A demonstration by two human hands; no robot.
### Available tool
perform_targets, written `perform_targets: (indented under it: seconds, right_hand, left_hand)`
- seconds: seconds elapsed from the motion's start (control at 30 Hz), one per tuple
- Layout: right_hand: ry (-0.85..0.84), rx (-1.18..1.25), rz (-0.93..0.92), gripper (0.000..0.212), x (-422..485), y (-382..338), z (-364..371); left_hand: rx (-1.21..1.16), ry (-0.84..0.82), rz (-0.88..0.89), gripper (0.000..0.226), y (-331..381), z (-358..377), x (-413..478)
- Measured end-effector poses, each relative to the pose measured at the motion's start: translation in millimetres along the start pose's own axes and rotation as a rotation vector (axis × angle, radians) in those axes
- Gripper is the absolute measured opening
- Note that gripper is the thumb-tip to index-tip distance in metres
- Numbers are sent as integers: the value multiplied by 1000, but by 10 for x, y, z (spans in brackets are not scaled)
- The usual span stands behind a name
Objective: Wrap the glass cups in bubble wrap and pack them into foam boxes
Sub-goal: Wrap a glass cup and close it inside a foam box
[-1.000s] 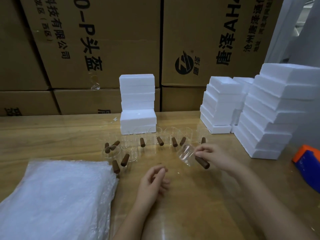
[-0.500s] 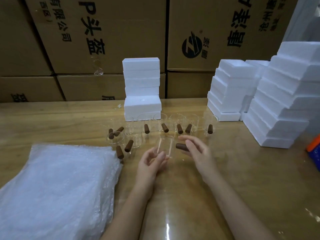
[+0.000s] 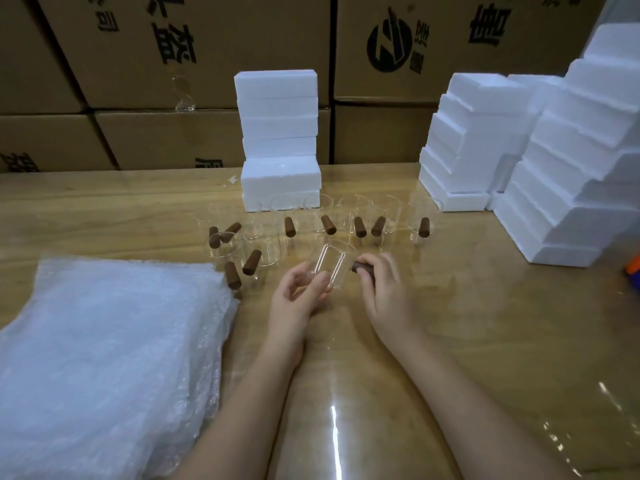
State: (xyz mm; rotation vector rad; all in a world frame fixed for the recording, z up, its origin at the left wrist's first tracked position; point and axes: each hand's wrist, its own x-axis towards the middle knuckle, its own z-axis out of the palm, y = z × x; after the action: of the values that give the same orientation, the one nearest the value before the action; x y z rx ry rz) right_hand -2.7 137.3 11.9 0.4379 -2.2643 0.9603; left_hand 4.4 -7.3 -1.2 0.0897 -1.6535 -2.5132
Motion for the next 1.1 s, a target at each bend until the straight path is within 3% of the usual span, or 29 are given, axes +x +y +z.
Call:
perform_targets:
  seconds: [0.17,0.33,0.4,0.57,0.67,0.73,0.8,0.9,1.1]
  right_hand:
    - [-29,-99,-17,42,-20,-61,-4]
    - [-142,191,230,27,-42,-63,-2]
    - [-224,448,424,24,-26,-133,5]
    - [-472,1426,1025,30,-32,-290,-23]
    - [-684,2052,1147,21,-35,-292,-76]
    - [-688,2248,1146,20,-41,-319,-98]
    - [-649,2160,1137,21,-30,-358,-105]
    - [-547,1826,1080,22,-14,-361,-104]
    - [-452,1391,890,31,-41,-267,-96]
  left_hand:
    - [-30,-88,-16,43,37,-36,-17]
    - [-154,-170,-56,57,78,-75,3]
    - [-225,-218,-80,59,107,-81,17]
    - [-411,-338,-156,48,165,-110,35]
    - [-474,-373,-218,73,174,-87,28]
    - [-471,-366,-243,82,181,-68,19]
    - [-481,-345,-252,83,179,-60,22]
    - [-466,-306,-248,83,175,-62,29]
    - [-368,-310,-177,55,140,-77,33]
